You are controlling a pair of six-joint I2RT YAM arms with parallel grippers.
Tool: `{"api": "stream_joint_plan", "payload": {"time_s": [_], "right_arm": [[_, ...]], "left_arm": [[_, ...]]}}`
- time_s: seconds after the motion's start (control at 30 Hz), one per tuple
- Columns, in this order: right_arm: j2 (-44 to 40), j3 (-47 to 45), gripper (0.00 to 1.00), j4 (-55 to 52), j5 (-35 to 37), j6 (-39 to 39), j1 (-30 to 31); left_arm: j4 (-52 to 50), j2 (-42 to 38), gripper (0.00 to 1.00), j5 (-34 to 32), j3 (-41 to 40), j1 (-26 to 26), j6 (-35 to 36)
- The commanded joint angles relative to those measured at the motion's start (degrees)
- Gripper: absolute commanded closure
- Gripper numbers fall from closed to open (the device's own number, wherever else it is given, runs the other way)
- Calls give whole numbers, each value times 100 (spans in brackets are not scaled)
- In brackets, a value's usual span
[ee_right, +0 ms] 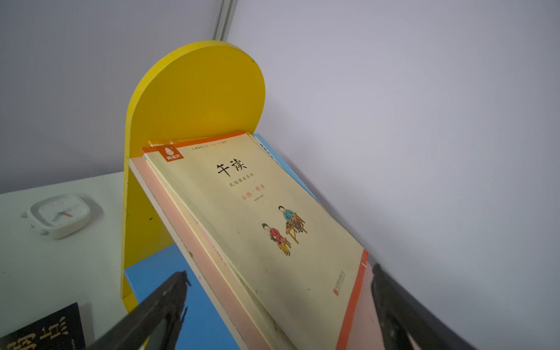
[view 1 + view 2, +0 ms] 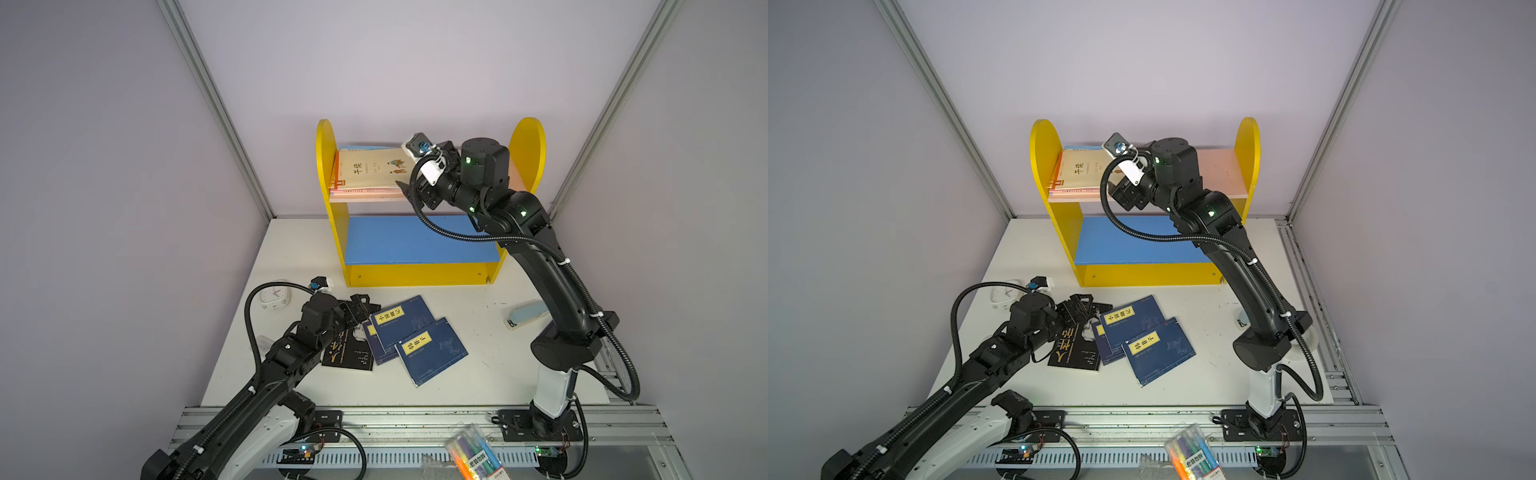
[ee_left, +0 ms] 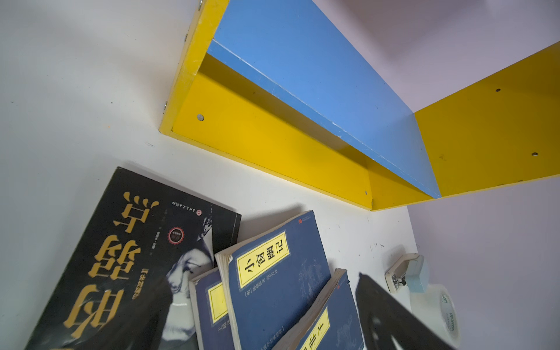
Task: Stacking books/files
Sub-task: Move the book to the bookshelf.
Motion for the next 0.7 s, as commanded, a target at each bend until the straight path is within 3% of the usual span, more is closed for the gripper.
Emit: {"api": "stream_joint_plan", "payload": {"time_s": [0.0,0.27,0.4,0.67], "right_arm": [[-118,26,2,-377,17,1395,-270],[-265,-275,14,-581,-786,2972,-1104],[-324,-543,21,-595,-895,3196,-1204],[-376,-996,19,-414,-1400,3372,-1273]], "left_arm": [[176,25,3,77,25,1,46],[184,45,2,124,11,0,37],[164,-6,3,106,-2,0,15],[114,-37,3,86,-5,5,-6]]}}
